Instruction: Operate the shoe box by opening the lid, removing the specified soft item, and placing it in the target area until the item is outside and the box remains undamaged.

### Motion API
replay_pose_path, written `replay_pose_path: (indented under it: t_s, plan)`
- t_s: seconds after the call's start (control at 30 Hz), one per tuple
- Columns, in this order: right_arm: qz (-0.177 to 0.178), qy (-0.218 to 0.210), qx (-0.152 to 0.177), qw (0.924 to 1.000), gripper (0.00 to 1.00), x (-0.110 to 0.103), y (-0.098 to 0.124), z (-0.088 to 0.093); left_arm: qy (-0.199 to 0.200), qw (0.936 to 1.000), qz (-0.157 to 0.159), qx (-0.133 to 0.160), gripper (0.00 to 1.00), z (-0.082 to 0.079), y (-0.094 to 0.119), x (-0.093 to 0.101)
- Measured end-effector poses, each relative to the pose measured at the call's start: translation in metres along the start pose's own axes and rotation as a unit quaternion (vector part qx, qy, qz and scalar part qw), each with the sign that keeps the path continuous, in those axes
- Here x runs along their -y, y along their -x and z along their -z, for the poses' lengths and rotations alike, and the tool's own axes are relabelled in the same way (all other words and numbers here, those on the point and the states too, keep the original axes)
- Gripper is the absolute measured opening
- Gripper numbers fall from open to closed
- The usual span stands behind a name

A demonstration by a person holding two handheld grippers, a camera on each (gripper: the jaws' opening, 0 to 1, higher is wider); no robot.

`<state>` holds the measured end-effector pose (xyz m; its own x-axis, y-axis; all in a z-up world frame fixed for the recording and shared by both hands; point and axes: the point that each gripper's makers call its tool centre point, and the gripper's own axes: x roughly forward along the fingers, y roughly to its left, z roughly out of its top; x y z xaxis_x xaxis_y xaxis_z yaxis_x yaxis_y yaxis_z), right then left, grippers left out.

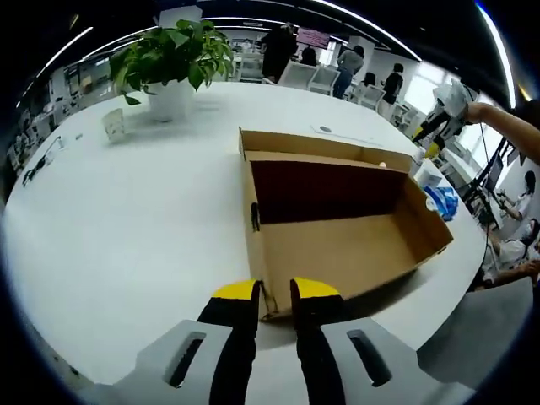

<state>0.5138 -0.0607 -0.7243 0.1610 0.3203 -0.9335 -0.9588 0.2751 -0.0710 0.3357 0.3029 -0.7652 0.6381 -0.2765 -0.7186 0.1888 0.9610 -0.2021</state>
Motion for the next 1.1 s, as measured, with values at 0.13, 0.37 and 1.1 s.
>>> replay_pose_path:
  t_s: [0.13,0.37,1.1]
  plan:
    - [-0.001,-0.048,0.022,0.9986,0.32,-0.006,-0.003,-0.017,0.002,1.0000,-0.001,-0.001,0.12,0.001,0.000,-0.001]
    - [0.008,-0.196,0.084,0.9770,0.26,-0.003,-0.016,-0.049,0.005,0.9999,-0.008,-0.004,0.07,0.002,0.000,-0.004]
    - [0.034,-0.387,0.145,0.9101,0.23,-0.024,-0.063,-0.058,0.027,0.9996,-0.003,0.010,0.14,-0.014,0.008,-0.006]
